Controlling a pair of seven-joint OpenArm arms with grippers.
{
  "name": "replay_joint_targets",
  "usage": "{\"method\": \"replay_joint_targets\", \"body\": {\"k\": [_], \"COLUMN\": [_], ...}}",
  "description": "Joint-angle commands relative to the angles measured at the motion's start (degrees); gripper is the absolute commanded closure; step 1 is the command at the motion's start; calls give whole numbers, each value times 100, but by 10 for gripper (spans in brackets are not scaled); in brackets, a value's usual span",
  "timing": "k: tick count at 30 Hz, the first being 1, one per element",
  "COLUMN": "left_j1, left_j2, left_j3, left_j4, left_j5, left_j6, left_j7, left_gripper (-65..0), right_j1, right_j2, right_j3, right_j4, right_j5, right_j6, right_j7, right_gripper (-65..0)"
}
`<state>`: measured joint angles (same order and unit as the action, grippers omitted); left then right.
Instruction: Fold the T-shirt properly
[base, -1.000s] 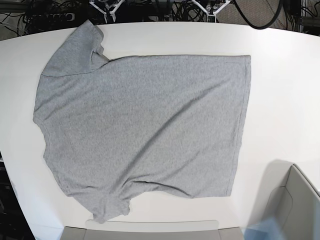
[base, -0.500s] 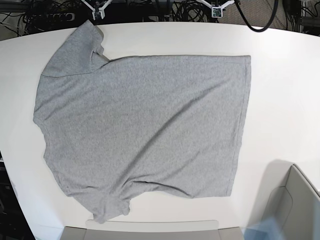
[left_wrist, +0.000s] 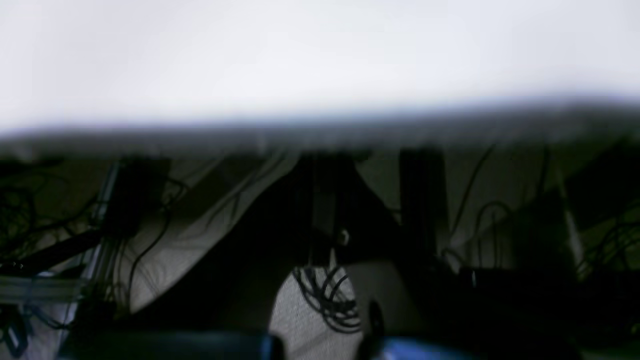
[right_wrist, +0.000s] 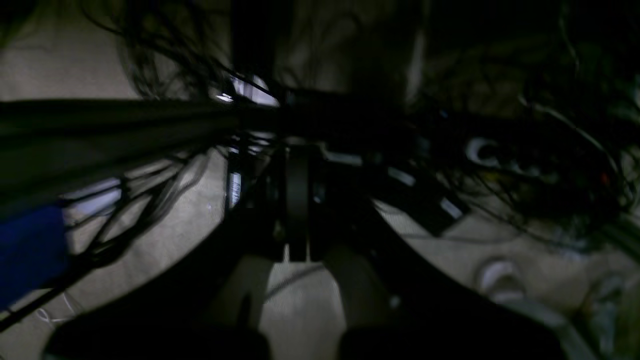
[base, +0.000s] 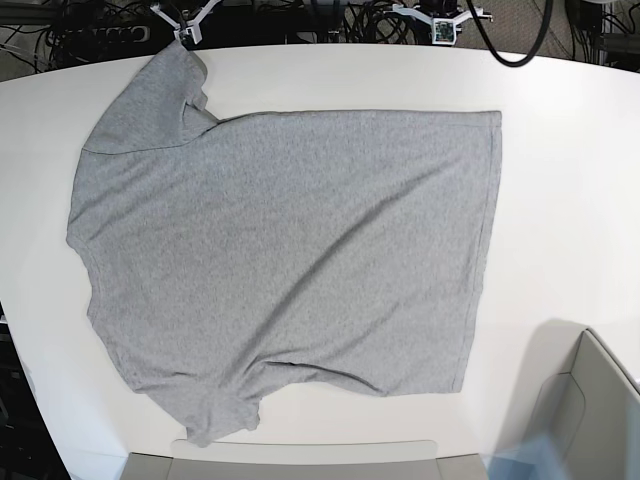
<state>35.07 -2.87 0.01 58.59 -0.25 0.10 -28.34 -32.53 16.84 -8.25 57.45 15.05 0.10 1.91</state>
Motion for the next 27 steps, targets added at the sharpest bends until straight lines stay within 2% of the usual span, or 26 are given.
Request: {"method": "replay_joint_targets", "body": {"k": [1, 4, 18, 25, 27], "left_j1": [93, 163, 928, 1508, 1693], "left_j2": [2, 10, 10, 19, 19], "left_j3": [-5, -5, -5, -5, -5], "left_j4": [150, 308, 801, 2067, 2436], "left_j5": [-14, -14, -14, -14, -14], "left_j6": [21, 21, 12, 12, 12], "left_j7": [-168, -168, -160, -160, -151], "left_gripper": [0, 0, 0, 0, 0], "right_j1": [-109, -276, -1164, -1709, -1867], "right_j2": [140, 254, 263, 465, 474], "right_j3": [38, 47, 408, 434, 636], "right_j4": [123, 475, 1152, 2224, 2593], "right_j5": [20, 20, -24, -15, -15], "right_j6": [-14, -14, -14, -23, -23], "right_j7": [77, 77, 68, 68, -46], "right_gripper": [-1, -1, -1, -1, -1]}}
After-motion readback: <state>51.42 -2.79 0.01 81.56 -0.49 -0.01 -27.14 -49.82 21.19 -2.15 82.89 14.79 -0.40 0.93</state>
